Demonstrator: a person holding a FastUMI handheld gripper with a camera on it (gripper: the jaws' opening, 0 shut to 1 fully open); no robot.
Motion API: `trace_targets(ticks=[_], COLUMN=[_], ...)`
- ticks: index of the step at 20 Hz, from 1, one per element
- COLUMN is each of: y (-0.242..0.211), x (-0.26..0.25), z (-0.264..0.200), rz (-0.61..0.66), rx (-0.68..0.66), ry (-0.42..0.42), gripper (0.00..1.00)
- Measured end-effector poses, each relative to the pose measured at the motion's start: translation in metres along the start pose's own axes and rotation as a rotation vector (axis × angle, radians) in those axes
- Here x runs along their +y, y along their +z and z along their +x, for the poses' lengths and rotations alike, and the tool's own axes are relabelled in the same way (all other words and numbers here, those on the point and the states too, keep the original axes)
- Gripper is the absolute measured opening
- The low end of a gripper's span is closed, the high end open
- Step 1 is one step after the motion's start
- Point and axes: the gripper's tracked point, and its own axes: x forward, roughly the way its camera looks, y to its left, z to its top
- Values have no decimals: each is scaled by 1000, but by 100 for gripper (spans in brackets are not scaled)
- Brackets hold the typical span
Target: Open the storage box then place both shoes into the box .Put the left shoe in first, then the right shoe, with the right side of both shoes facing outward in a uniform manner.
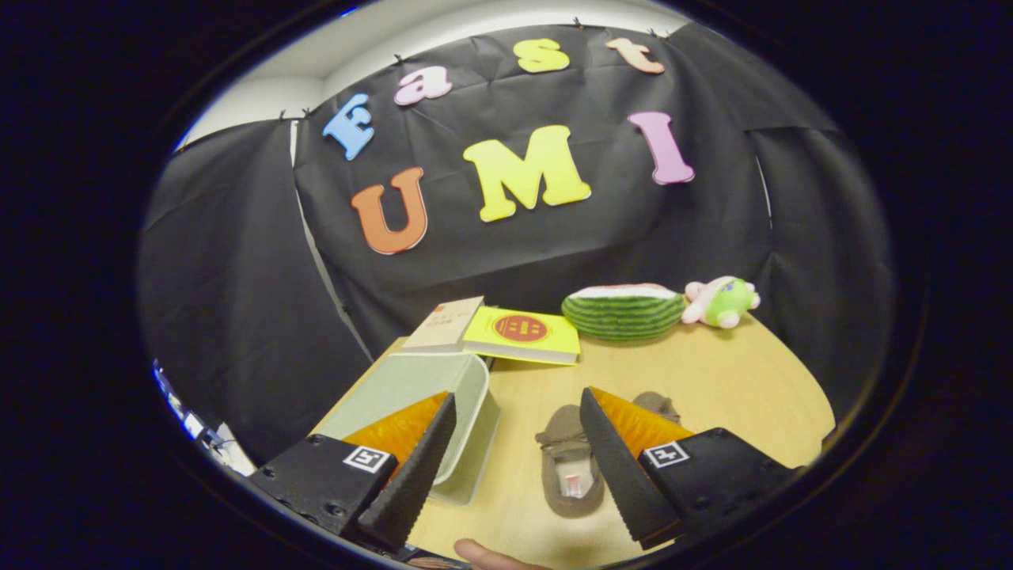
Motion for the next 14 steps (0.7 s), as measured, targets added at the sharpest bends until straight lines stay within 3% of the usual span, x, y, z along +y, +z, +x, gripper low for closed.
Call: trace_targets(ticks=[7,14], y=[-34,-54], x=[11,53], z=[93,128], rz=[153,358], rx=[274,447], ry=[237,569], gripper=[100,100])
